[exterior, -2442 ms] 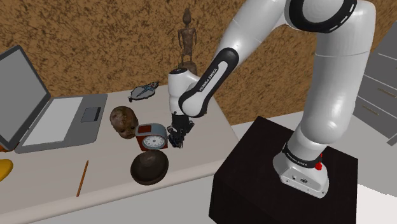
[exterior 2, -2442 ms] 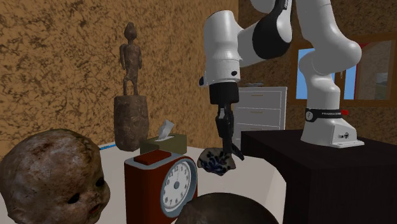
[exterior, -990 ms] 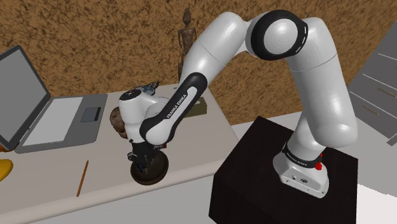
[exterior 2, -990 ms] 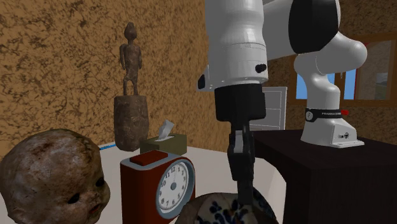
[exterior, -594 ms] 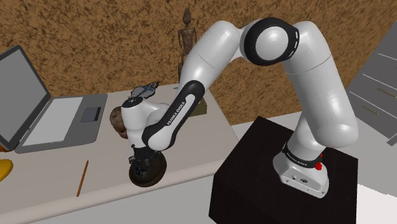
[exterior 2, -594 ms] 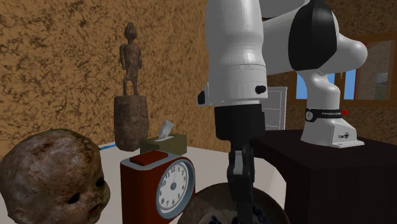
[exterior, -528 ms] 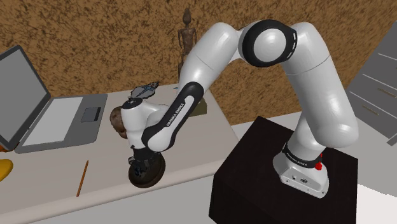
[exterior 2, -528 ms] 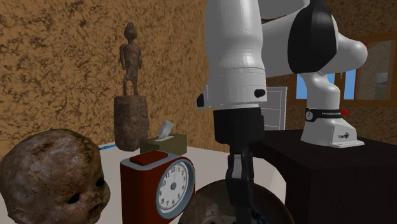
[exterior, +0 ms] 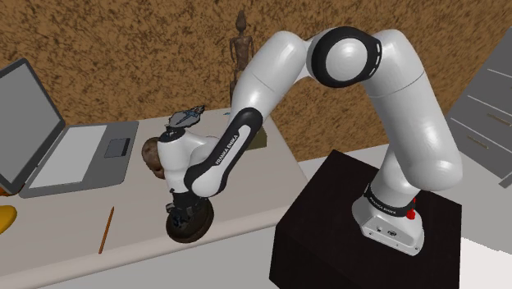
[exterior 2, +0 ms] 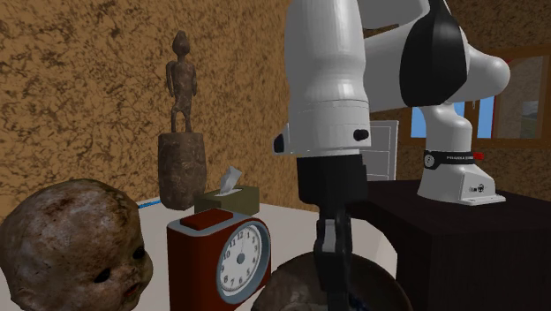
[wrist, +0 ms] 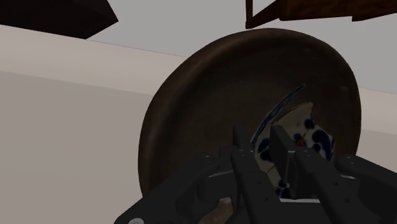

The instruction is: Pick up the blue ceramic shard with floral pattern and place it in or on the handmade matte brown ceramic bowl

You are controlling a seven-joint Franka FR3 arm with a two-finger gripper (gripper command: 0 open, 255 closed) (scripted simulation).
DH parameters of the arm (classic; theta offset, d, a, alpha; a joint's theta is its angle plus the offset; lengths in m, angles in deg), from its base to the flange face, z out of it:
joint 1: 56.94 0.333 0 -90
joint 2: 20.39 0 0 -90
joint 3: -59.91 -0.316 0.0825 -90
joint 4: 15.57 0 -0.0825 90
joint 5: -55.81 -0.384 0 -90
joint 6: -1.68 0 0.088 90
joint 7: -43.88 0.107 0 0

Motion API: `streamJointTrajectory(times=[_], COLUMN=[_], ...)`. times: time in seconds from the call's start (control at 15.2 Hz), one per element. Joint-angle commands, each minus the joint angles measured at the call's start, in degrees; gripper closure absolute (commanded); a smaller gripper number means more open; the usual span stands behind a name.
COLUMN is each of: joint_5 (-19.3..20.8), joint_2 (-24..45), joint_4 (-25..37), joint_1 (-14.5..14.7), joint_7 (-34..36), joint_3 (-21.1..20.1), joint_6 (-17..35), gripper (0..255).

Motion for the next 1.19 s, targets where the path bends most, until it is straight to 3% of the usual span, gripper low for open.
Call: streamJointTrajectory(times=[0.0, 0.33, 0.59, 1.12], joint_5=[0.05, 0.02, -2.19, -2.19], joint_2=[0.54, 0.49, -5.28, -5.28], joint_4=[-0.07, -0.12, -1.49, -1.49], joint_1=[0.09, -0.03, -2.4, -2.39], joint_7=[0.07, -0.04, -1.44, -1.45], joint_3=[0.17, 0.15, -2.15, -2.14], joint_6=[0.09, 0.08, -4.34, -4.33], gripper=[0, 0, 0, 0])
